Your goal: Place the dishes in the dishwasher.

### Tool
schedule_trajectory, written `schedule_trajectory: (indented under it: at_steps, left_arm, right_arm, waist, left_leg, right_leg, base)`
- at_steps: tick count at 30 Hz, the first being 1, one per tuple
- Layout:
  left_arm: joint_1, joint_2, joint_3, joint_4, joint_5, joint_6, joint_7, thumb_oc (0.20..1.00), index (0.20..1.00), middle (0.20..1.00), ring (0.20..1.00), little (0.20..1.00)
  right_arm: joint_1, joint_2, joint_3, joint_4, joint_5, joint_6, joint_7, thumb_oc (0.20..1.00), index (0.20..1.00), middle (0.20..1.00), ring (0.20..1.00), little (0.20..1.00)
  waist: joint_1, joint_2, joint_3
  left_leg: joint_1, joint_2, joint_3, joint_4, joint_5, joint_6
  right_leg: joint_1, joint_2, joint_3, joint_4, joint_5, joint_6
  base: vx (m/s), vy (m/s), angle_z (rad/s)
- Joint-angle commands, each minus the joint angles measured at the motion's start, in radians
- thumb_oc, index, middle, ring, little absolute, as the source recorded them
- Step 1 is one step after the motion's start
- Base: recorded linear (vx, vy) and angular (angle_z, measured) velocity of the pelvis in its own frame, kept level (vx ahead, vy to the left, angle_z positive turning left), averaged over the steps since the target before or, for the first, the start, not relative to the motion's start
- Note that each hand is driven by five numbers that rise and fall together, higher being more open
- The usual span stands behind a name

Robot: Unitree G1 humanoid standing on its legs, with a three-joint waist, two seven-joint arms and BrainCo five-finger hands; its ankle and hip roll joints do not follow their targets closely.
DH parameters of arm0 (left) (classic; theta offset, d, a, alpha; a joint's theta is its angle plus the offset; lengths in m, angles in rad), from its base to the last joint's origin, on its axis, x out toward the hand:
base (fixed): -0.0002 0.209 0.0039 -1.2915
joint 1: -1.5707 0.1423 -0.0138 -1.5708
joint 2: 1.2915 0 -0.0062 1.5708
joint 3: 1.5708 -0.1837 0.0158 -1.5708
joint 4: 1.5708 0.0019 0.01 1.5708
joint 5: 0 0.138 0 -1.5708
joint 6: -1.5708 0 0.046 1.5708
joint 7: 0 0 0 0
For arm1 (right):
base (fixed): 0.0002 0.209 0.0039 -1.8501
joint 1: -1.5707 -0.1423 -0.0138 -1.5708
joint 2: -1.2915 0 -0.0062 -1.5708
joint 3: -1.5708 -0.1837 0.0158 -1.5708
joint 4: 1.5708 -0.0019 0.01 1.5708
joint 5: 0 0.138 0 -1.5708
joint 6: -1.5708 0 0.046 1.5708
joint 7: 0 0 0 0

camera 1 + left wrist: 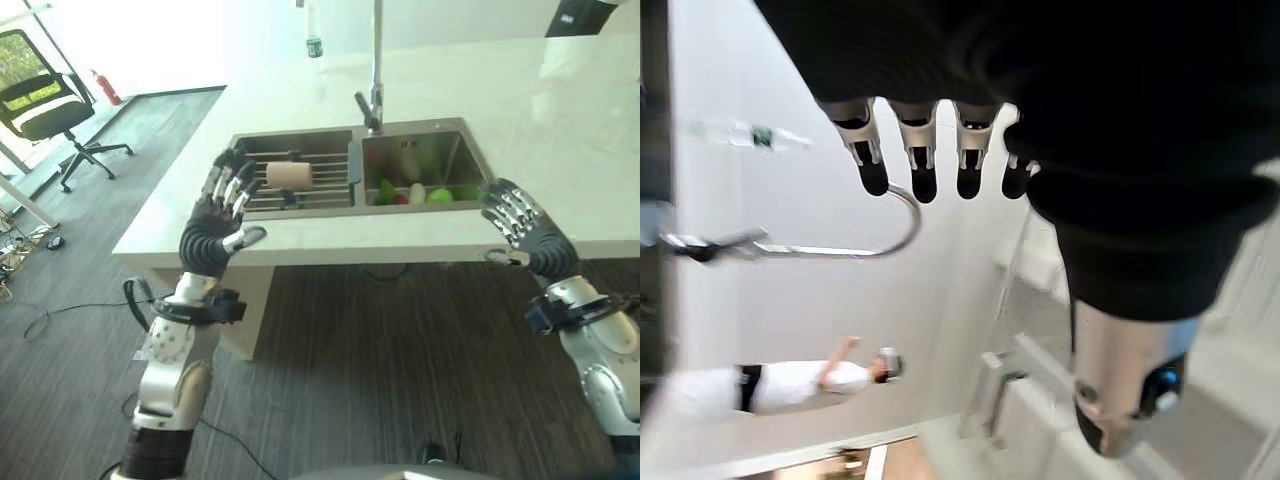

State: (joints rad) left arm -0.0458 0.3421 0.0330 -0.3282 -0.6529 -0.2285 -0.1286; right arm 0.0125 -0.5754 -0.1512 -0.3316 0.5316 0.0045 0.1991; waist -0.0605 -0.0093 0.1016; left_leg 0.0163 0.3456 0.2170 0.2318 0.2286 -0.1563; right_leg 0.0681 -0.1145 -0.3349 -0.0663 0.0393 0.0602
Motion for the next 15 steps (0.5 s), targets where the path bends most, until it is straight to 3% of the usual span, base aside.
schedule_trajectory:
  at_steps: [1, 2, 3, 4, 5, 7, 8, 9, 10, 11, 13, 14, 15]
  left_arm:
    - [0.002, 0.062, 0.035, -0.077, -0.050, -0.016, -0.024, 1.000, 1.000, 1.000, 1.000, 1.000]
    - [0.009, 0.052, 0.039, -0.081, -0.053, -0.011, -0.037, 1.000, 1.000, 1.000, 1.000, 1.000]
    - [0.027, 0.045, 0.048, -0.091, -0.069, -0.002, -0.060, 1.000, 1.000, 1.000, 1.000, 1.000]
    - [0.043, 0.046, 0.055, -0.099, -0.087, 0.001, -0.074, 1.000, 1.000, 1.000, 1.000, 1.000]
    - [0.044, 0.048, 0.051, -0.096, -0.101, 0.002, -0.081, 1.000, 1.000, 1.000, 1.000, 1.000]
    - [0.041, 0.047, 0.047, -0.095, -0.109, -0.001, -0.087, 1.000, 1.000, 1.000, 1.000, 1.000]
    - [0.037, 0.041, 0.038, -0.085, -0.104, -0.019, -0.088, 1.000, 1.000, 1.000, 1.000, 1.000]
    - [0.036, 0.032, 0.042, -0.076, -0.114, -0.030, -0.104, 1.000, 1.000, 1.000, 1.000, 1.000]
    - [0.036, 0.036, 0.053, -0.083, -0.121, -0.024, -0.107, 1.000, 1.000, 1.000, 1.000, 1.000]
    - [0.039, 0.048, 0.072, -0.079, -0.122, -0.016, -0.109, 1.000, 1.000, 1.000, 1.000, 1.000]
    - [0.020, 0.060, 0.074, -0.064, -0.110, -0.004, -0.111, 1.000, 1.000, 1.000, 1.000, 1.000]
    - [-0.002, 0.063, 0.070, -0.067, -0.114, 0.025, -0.116, 1.000, 1.000, 1.000, 1.000, 1.000]
    - [-0.010, 0.056, 0.076, -0.072, -0.111, 0.048, -0.133, 1.000, 1.000, 1.000, 1.000, 1.000]
  right_arm:
    - [-0.048, 0.007, -0.032, -0.073, 0.032, -0.054, 0.009, 1.000, 1.000, 1.000, 1.000, 1.000]
    - [-0.044, 0.012, -0.038, -0.078, 0.022, -0.051, 0.012, 1.000, 1.000, 1.000, 1.000, 1.000]
    - [-0.041, 0.017, -0.041, -0.091, 0.010, -0.043, 0.008, 1.000, 1.000, 1.000, 1.000, 1.000]
    - [-0.033, 0.019, -0.042, -0.102, 0.000, -0.040, 0.001, 1.000, 1.000, 1.000, 1.000, 1.000]
    - [-0.025, 0.017, -0.047, -0.105, -0.005, -0.045, -0.002, 1.000, 1.000, 1.000, 1.000, 1.000]
    - [-0.020, 0.014, -0.052, -0.108, -0.012, -0.050, -0.006, 1.000, 1.000, 1.000, 1.000, 1.000]
    - [-0.034, 0.009, -0.053, -0.103, -0.019, -0.049, -0.007, 1.000, 1.000, 1.000, 1.000, 1.000]
    - [-0.060, -0.007, -0.055, -0.095, -0.013, -0.044, -0.008, 1.000, 1.000, 1.000, 1.000, 1.000]
    - [-0.071, -0.012, -0.051, -0.098, -0.014, -0.039, -0.016, 1.000, 1.000, 1.000, 1.000, 1.000]
    - [-0.063, -0.014, -0.054, -0.107, 0.000, -0.036, -0.020, 1.000, 1.000, 1.000, 1.000, 1.000]
    - [-0.023, 0.002, -0.078, -0.122, 0.023, -0.042, -0.028, 1.000, 1.000, 1.000, 1.000, 1.000]
    - [-0.001, 0.019, -0.087, -0.131, 0.037, -0.046, -0.029, 1.000, 1.000, 1.000, 1.000, 1.000]
    - [0.012, 0.052, -0.092, -0.137, 0.027, -0.046, -0.014, 1.000, 1.000, 1.000, 1.000, 1.000]
  waist:
    - [0.004, -0.030, 0.013]
    - [0.008, -0.030, 0.014]
    - [0.015, -0.022, 0.014]
    - [0.020, -0.009, 0.012]
    - [0.021, -0.001, 0.010]
    - [0.026, 0.008, 0.015]
    - [0.035, 0.009, 0.016]
    - [0.048, 0.007, 0.011]
    - [0.060, 0.006, 0.009]
    - [0.058, 0.006, 0.009]
    - [0.067, -0.004, -0.002]
    - [0.074, -0.016, -0.008]
    - [0.076, -0.024, -0.011]
  left_leg:
    - [0.002, -0.146, 0.008, 0.117, -0.221, 0.049]
    - [-0.010, -0.157, -0.001, 0.102, -0.237, 0.055]
    - [-0.006, -0.168, -0.010, 0.009, -0.250, 0.059]
    - [0.018, -0.152, -0.004, -0.187, -0.215, 0.046]
    - [0.030, -0.126, -0.001, -0.292, -0.166, 0.029]
    - [-0.001, -0.091, -0.026, -0.319, -0.118, 0.002]
    - [-0.052, -0.056, -0.078, -0.319, -0.080, -0.020]
    - [-0.060, -0.052, -0.097, -0.319, -0.092, -0.025]
    - [-0.049, -0.062, -0.111, -0.319, -0.117, -0.024]
    - [-0.032, -0.071, -0.080, -0.319, -0.120, -0.024]
    - [-0.030, -0.101, -0.057, -0.312, -0.124, -0.012]
    - [-0.030, -0.139, -0.056, -0.306, -0.138, 0.007]
    - [-0.006, -0.184, -0.062, -0.313, -0.155, 0.034]
  right_leg:
    - [-0.002, -0.021, 0.107, 0.020, -0.010, 0.022]
    - [0.002, -0.026, 0.107, 0.018, -0.012, 0.027]
    - [0.011, -0.030, 0.112, 0.011, -0.015, 0.040]
    - [0.031, -0.034, 0.116, -0.004, -0.019, 0.059]
    - [0.046, -0.041, 0.112, -0.013, -0.025, 0.069]
    - [0.061, -0.047, 0.106, -0.016, -0.033, 0.073]
    - [0.088, -0.062, 0.114, -0.016, -0.045, 0.079]
    - [0.122, -0.100, 0.107, -0.016, -0.059, 0.107]
    - [0.132, -0.130, 0.101, -0.013, -0.063, 0.129]
    - [0.140, -0.167, 0.096, 0.006, -0.063, 0.154]
    - [0.167, -0.211, 0.068, 0.013, -0.040, 0.167]
    - [0.155, -0.247, 0.043, 0.042, 0.017, 0.167]
    - [0.111, -0.296, 0.041, 0.120, 0.111, 0.159]
  base:
    - [0.27, -0.117, -0.11]
    - [0.30, 0.115, -0.12]
    - [0.42, 0.286, -0.15]
    - [0.50, 0.417, -0.26]
    - [0.43, 0.431, -0.14]
    - [0.29, 0.327, 0.00]
    - [0.44, 0.590, -0.17]
    - [0.56, 0.783, -0.16]
    - [0.53, 0.839, -0.11]
    - [0.42, 0.649, -0.06]
    - [0.33, 0.500, -0.23]
    - [0.37, 0.543, 0.02]
    - [0.40, 0.588, 0.42]
